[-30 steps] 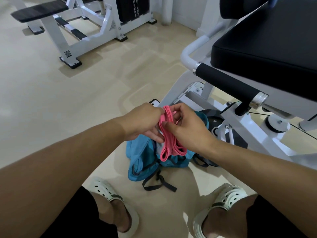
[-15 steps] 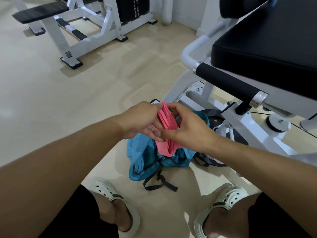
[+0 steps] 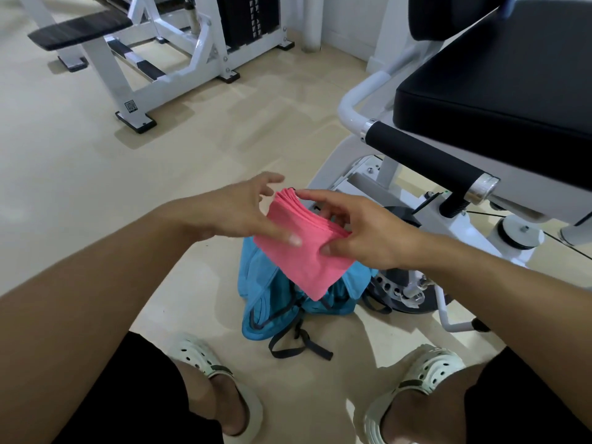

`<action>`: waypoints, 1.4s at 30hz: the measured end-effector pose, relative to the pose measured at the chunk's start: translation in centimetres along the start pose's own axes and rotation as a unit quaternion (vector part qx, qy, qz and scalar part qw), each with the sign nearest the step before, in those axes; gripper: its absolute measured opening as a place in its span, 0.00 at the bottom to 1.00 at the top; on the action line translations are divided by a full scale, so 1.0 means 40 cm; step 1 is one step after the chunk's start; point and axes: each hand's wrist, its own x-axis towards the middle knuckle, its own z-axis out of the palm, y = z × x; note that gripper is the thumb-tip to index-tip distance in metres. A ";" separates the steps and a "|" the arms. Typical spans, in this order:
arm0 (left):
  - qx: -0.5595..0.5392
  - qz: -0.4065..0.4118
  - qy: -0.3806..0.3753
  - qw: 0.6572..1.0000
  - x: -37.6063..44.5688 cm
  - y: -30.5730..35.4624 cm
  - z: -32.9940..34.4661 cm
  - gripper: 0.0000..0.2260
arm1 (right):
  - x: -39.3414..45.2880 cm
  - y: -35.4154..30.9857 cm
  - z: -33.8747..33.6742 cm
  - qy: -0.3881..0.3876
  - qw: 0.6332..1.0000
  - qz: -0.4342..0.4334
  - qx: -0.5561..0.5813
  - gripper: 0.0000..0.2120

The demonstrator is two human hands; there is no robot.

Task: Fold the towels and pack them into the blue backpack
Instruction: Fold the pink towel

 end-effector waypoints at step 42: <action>-0.380 -0.110 0.006 0.918 0.031 0.038 0.060 0.17 | -0.059 -0.018 0.069 0.058 0.970 0.034 -0.233 0.44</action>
